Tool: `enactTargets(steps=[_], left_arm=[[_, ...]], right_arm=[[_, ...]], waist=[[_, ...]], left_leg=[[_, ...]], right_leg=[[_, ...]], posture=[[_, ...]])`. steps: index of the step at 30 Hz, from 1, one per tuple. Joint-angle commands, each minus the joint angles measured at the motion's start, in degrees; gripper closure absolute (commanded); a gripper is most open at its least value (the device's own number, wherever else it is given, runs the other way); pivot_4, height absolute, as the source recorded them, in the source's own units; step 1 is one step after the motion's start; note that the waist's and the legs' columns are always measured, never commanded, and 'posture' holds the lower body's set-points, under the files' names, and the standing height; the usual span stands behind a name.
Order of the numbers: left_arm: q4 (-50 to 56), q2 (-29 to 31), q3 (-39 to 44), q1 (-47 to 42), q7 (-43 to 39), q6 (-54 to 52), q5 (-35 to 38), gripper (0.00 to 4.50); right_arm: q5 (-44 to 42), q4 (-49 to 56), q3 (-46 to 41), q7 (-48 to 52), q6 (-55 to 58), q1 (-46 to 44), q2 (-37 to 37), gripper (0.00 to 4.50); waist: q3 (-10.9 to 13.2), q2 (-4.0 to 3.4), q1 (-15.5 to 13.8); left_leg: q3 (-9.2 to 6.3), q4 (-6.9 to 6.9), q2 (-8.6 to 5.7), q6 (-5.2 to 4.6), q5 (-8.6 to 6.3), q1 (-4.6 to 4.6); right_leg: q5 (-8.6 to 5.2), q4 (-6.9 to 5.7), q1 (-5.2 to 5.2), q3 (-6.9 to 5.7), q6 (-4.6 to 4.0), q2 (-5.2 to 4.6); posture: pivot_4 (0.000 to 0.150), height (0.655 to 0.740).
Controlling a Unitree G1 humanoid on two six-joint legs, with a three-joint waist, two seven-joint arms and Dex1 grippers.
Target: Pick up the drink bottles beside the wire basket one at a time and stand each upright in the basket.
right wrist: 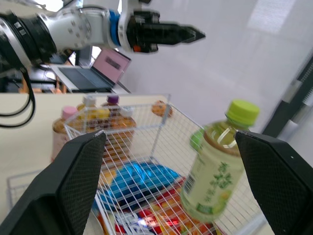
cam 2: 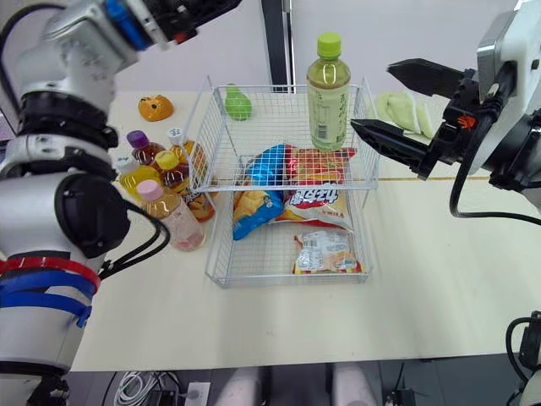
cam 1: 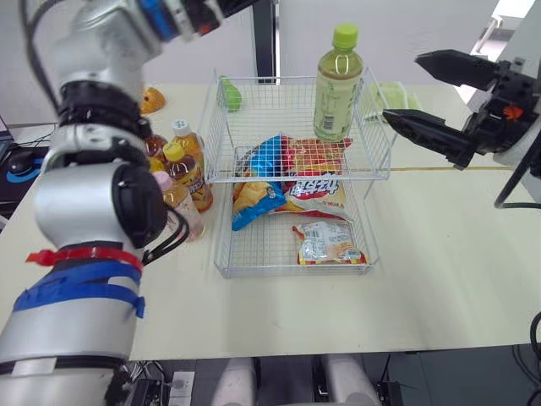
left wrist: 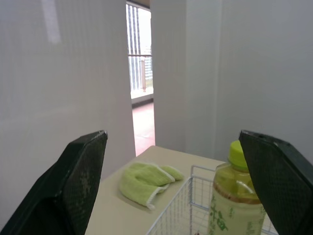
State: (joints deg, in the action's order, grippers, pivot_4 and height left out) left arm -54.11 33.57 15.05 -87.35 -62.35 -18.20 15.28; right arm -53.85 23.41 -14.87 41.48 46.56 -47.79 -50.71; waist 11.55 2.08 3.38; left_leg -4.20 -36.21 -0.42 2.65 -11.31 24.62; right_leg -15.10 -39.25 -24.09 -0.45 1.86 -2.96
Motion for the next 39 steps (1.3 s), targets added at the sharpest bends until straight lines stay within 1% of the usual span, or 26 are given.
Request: enactTargets(steps=[1,5,9,12,15,18,20,23,26,28,31,36,39], left_arm=[[11.71,5.20,1.84,5.80,3.39,-3.75,1.55,0.05],[30.04,10.88,8.25,20.93,8.50,-13.21,6.23,0.05],[45.78,13.53,16.76,35.35,13.85,-20.30,11.02,0.05],[55.57,13.66,24.33,46.55,17.53,-23.71,13.77,0.05],[66.32,9.96,33.90,61.38,19.90,-25.89,16.74,0.05],[73.41,4.19,39.81,76.46,21.21,-23.73,16.93,0.05],[75.99,0.21,41.39,84.88,22.20,-21.91,16.61,0.05],[78.77,-4.96,41.69,92.85,23.69,-19.23,17.67,0.05],[82.84,-11.50,41.24,100.23,25.65,-16.01,18.70,0.05],[85.21,-14.06,40.80,102.96,26.73,-15.12,20.91,0.05],[86.30,-14.19,39.41,103.78,28.54,-14.25,22.48,0.05],[85.93,-9.68,35.33,98.53,32.46,-14.82,24.34,0.05],[83.54,-5.04,31.47,91.06,35.15,-15.34,24.11,0.05]], right_arm=[[-3.23,-0.96,1.43,2.61,0.13,-4.04,1.50,0.00],[-2.59,-3.08,6.89,6.27,-0.87,-7.22,6.39,0.00],[0.08,-6.32,10.11,10.15,-2.79,-9.09,9.22,0.00],[1.57,-8.85,11.43,12.54,-4.25,-10.26,11.13,0.00],[1.95,-10.68,12.21,15.08,-4.87,-10.77,12.92,0.00],[2.65,-11.88,13.00,17.05,-5.32,-11.10,14.28,0.00],[3.57,-12.57,13.61,18.28,-5.97,-11.09,15.20,0.00],[5.14,-13.18,14.58,20.25,-7.12,-10.81,15.94,0.00],[5.85,-13.99,14.80,21.33,-7.53,-11.35,16.73,0.00],[6.30,-14.50,14.94,21.83,-7.48,-11.91,16.86,0.00],[6.83,-14.97,15.14,23.01,-7.35,-12.06,16.59,0.00],[8.09,-15.15,14.59,22.46,-7.77,-12.48,17.30,0.00],[8.53,-14.61,14.39,21.92,-7.76,-12.19,17.18,0.00]], waist=[[0.00,-0.01,0.03],[-0.02,-0.03,0.32],[-0.01,-0.02,-0.19],[-0.03,0.00,-0.78],[-0.04,-0.02,-0.90],[-0.07,-0.01,-1.27],[-0.10,0.03,-1.54],[-0.13,0.09,-2.04],[-0.14,0.09,-2.40],[-0.19,0.17,-2.53],[-0.20,0.16,-2.97],[-0.21,0.14,-3.19],[-0.21,0.14,-3.29]], left_leg=[[-0.06,0.00,0.03,0.00,0.00,-0.01],[-0.04,-0.03,0.12,0.01,0.01,-0.01],[-0.12,-0.19,0.18,0.01,0.01,0.04],[-0.17,-0.37,0.20,0.01,0.00,0.06],[-0.16,-0.45,0.21,0.00,0.00,0.04],[-0.11,-0.45,0.23,0.00,-0.01,-0.04],[-0.13,-0.46,0.29,0.00,-0.01,-0.05],[-0.18,-0.49,0.31,0.00,-0.01,-0.12],[-0.22,-0.46,0.31,0.00,-0.02,-0.48],[-0.20,-0.40,0.33,0.00,-0.03,-0.67],[-0.20,-0.40,0.32,0.00,-0.03,-0.68],[-0.17,-0.41,0.17,0.00,-0.03,-0.71],[-0.16,-0.40,0.13,0.00,-0.03,-0.71]], right_leg=[[0.00,-0.05,0.00,-0.03,0.00,0.00],[0.00,-0.07,-0.01,0.04,-0.01,-0.04],[0.00,-0.16,-0.01,-0.03,-0.01,-0.09],[0.00,-0.21,0.03,-0.08,0.00,-0.12],[0.01,-0.27,0.06,-0.04,0.01,-0.15],[0.01,-0.28,0.10,0.01,0.01,-0.17],[0.03,-0.25,0.11,-0.02,-0.02,-0.13],[0.05,-0.25,0.23,-0.10,-0.07,-0.10],[0.06,0.09,0.75,-0.14,-0.04,-0.13],[0.07,0.26,0.96,-0.15,-0.03,-0.11],[0.06,0.25,0.95,-0.14,-0.04,-0.09],[0.07,0.24,0.95,-0.13,-0.05,-0.04],[0.07,0.23,0.95,-0.12,-0.04,-0.04]], posture=[[0.150,0.7400],[0.150,0.7400],[0.150,0.7400],[0.150,0.7400],[0.150,0.7400],[0.150,0.7400],[0.150,0.7400],[0.150,0.7400],[0.150,0.7400],[0.150,0.7400],[0.150,0.7400],[0.150,0.7400],[0.150,0.7400]])
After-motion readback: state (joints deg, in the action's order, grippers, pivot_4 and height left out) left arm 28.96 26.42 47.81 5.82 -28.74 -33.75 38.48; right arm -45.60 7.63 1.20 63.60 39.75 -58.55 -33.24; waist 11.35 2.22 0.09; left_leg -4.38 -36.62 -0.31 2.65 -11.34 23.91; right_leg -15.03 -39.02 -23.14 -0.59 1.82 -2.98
